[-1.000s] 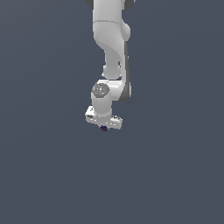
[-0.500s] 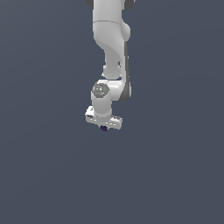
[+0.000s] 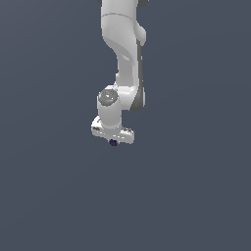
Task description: Pick up the object and move it to a goal position.
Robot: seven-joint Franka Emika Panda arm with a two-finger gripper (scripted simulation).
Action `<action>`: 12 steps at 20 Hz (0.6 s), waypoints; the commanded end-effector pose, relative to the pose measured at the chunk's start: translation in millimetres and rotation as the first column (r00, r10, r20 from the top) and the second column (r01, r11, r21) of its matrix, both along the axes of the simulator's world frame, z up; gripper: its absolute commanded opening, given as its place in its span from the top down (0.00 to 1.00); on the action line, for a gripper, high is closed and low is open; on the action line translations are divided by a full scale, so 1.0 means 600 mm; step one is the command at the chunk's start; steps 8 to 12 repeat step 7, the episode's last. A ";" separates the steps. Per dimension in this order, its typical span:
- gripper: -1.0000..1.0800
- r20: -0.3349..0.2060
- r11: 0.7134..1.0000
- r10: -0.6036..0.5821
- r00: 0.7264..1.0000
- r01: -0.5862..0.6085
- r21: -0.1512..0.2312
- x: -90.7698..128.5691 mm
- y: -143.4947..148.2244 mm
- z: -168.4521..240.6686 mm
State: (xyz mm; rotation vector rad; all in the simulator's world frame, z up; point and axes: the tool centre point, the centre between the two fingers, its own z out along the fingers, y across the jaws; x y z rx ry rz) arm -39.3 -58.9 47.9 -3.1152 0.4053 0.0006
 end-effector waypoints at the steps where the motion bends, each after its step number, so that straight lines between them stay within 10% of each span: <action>1: 1.00 0.001 1.000 0.000 1.000 0.000 0.000 0.007 -0.009 0.018; 12: 1.00 0.001 1.000 0.000 1.000 0.000 0.000 0.014 -0.017 0.033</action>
